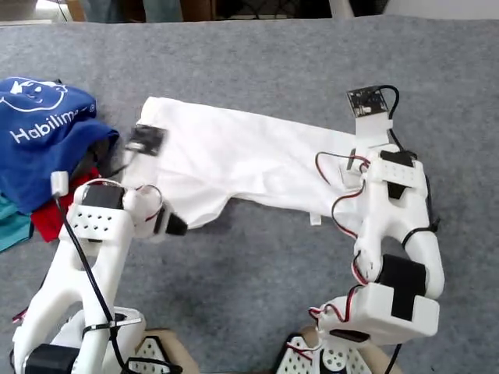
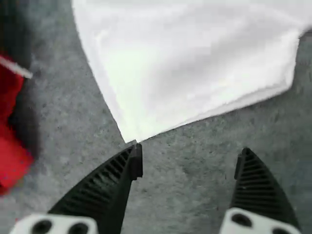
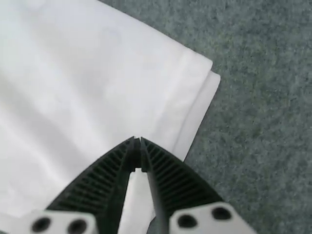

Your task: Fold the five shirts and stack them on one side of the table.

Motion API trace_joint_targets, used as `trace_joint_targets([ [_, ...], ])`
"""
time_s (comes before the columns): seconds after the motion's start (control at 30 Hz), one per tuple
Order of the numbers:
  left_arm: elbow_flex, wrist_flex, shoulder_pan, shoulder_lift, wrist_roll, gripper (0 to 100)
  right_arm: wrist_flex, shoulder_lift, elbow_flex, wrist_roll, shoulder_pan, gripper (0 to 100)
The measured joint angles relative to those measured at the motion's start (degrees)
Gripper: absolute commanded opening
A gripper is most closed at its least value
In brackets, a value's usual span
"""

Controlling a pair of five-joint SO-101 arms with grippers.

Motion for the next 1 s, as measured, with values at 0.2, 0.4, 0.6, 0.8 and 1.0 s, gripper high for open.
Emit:
trace_joint_targets([
  [0.2,-4.2,0.3,-0.4,6.9,-36.7,29,0.0,0.0,0.0,0.0,0.0,1.8],
  [0.4,-14.5,0.3,-0.4,23.8,-49.2,29,-0.2,0.0,0.0,0.0,0.0,1.8],
  [0.6,-20.0,0.7,0.6,29.4,-50.9,29,-0.2,0.0,0.0,0.0,1.5,1.8],
  [0.8,-14.3,0.4,2.5,28.0,-52.4,29,-0.2,0.0,0.0,0.0,1.9,1.8],
  [1.0,-6.6,-8.6,3.3,26.3,-51.5,29,-0.2,0.0,0.0,0.0,1.9,1.8],
])
